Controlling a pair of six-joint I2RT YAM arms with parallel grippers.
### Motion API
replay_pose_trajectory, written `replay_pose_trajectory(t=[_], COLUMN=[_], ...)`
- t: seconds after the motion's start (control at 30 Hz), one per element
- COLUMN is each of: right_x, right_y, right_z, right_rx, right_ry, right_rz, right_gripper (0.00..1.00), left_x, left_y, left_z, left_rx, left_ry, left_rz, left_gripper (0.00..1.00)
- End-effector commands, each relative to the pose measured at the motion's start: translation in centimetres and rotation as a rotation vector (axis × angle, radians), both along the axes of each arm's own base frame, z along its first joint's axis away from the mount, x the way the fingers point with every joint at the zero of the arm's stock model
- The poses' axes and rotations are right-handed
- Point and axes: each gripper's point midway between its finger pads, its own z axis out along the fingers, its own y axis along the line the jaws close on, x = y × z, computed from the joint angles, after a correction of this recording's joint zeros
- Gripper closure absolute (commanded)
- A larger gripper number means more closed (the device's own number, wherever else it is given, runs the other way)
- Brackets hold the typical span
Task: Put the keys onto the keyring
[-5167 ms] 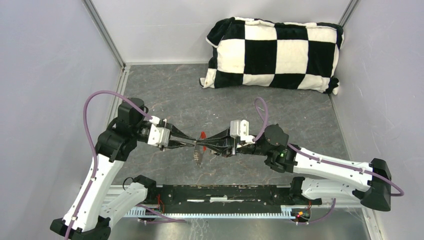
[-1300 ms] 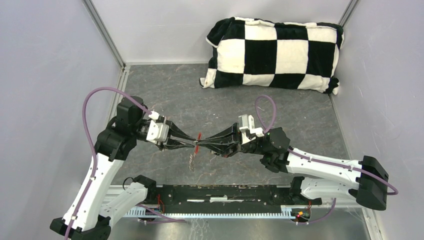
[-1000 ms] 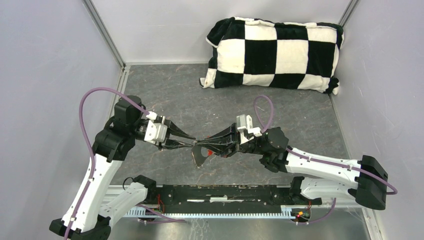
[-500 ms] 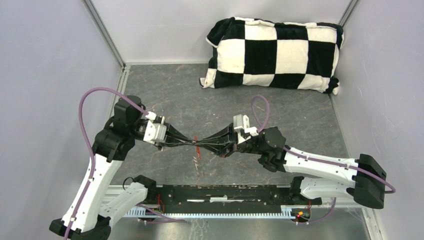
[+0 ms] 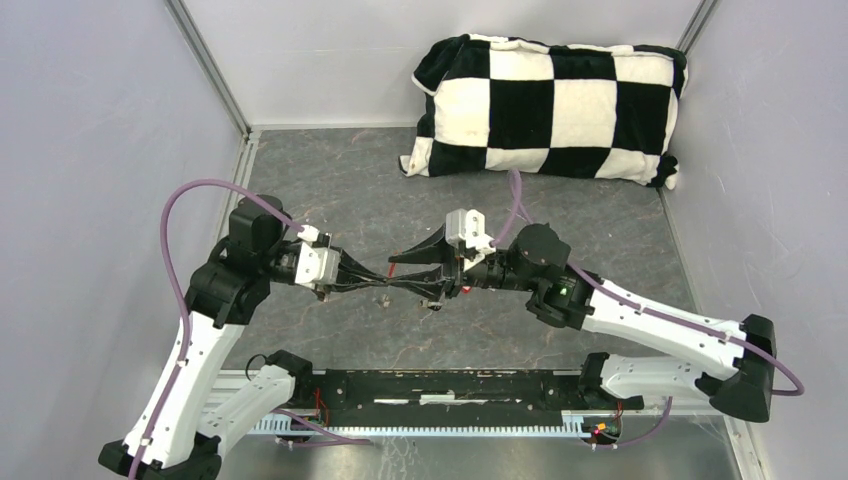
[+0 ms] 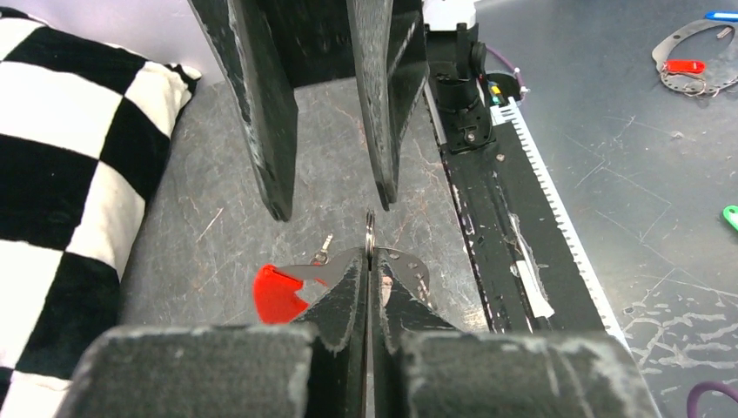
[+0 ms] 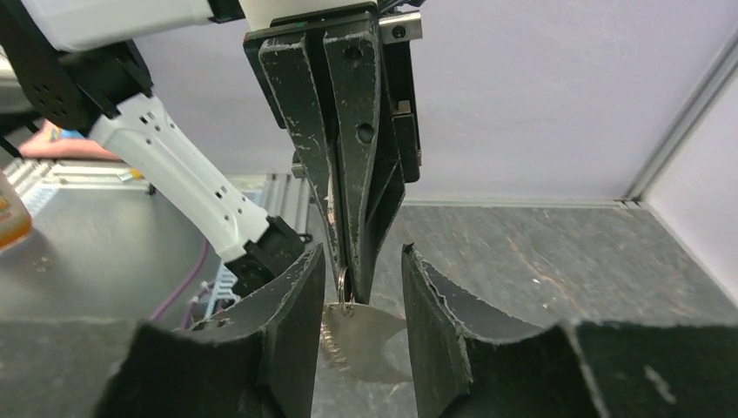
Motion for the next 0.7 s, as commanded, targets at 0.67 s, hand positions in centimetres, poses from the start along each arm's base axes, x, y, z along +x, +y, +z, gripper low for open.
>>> replay_pose_trajectory(t=[0.67], right_x=[0.7], right_y=[0.4], right_z=[-0.9], right_rx=[-0.396], right_ry=[-0.071], right_rz=[0.046], right_gripper=[0.77], left_x=[1.1], left_y=[0.0], left_z=[-0.3], left_rx=[0.022], left_ry=[0.018], left_rz=[0.052], left_gripper=[0.98])
